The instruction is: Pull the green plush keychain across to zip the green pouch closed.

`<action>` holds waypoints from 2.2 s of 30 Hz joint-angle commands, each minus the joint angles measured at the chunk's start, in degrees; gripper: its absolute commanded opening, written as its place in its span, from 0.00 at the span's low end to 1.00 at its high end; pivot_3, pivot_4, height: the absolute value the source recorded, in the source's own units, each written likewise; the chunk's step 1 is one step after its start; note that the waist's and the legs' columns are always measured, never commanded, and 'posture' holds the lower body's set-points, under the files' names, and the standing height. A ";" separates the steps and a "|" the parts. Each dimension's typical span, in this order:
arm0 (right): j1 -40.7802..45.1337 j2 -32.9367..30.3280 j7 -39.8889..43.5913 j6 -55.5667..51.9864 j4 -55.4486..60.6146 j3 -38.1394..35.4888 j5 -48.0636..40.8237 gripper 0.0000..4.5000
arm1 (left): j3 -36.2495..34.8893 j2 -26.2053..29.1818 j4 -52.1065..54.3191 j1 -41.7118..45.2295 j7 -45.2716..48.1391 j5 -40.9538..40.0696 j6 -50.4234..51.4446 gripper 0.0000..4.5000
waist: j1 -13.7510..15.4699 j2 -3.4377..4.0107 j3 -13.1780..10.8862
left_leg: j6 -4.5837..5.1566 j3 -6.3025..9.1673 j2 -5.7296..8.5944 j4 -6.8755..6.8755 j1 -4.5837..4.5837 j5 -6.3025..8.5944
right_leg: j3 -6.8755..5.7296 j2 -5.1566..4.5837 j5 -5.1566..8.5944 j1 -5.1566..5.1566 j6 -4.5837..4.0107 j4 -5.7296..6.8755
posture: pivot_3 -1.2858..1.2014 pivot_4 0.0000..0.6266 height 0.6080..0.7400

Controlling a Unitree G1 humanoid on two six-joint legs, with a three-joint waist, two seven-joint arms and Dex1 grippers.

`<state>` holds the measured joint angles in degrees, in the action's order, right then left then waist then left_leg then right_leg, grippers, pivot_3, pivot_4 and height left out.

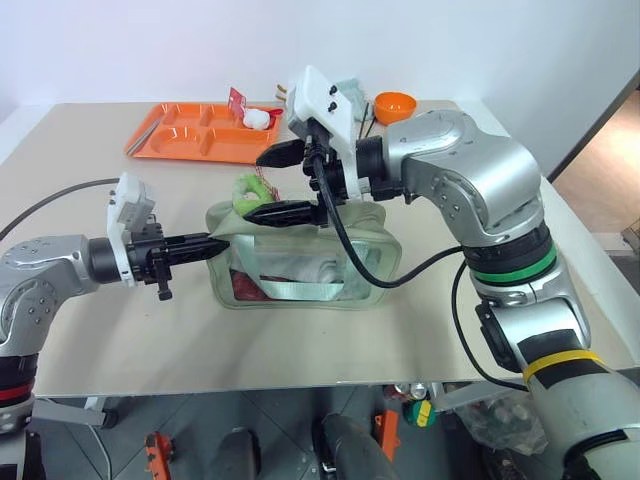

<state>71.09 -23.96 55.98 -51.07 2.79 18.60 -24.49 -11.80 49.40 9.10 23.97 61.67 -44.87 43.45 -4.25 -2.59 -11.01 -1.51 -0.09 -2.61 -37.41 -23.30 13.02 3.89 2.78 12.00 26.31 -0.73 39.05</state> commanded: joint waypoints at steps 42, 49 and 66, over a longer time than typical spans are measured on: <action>1.03 -10.17 8.48 8.34 -7.56 -3.58 7.72 0.01 | -1.16 -1.63 -0.54 2.03 -0.22 0.70 -2.11 0.00 | 0.39 -0.01 0.00 | 0.00 0.01 0.08 -0.01 -0.05 0.00 | -0.03 -0.09 0.01 0.00 0.03 -0.03 | 0.52 0.24 1.00; -2.60 -24.61 15.56 19.13 -6.60 -4.80 11.66 0.01 | -0.67 -1.59 -1.24 2.51 0.48 1.09 -2.35 0.00 | 0.48 0.00 0.00 | 0.03 -0.04 0.09 0.04 -0.02 0.02 | 0.02 -0.07 0.06 0.01 0.05 -0.07 | 0.52 0.24 1.00; -16.19 -42.30 17.67 45.21 -2.46 -6.81 26.66 0.01 | 0.71 -1.17 -2.49 3.94 2.12 1.71 -2.37 0.00 | -0.05 0.02 -0.01 | 0.00 -0.22 0.07 0.02 0.13 0.01 | 0.20 -0.04 0.01 0.00 0.05 0.00 | 0.52 0.24 1.00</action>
<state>55.66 -64.20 74.49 -6.32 -1.10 14.16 -0.24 -9.48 47.42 6.64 27.30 63.62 -43.21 41.58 -4.30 -2.58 -11.03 -1.50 -0.27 -2.55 -37.38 -23.17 13.03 4.06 2.76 12.02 26.30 -0.70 39.06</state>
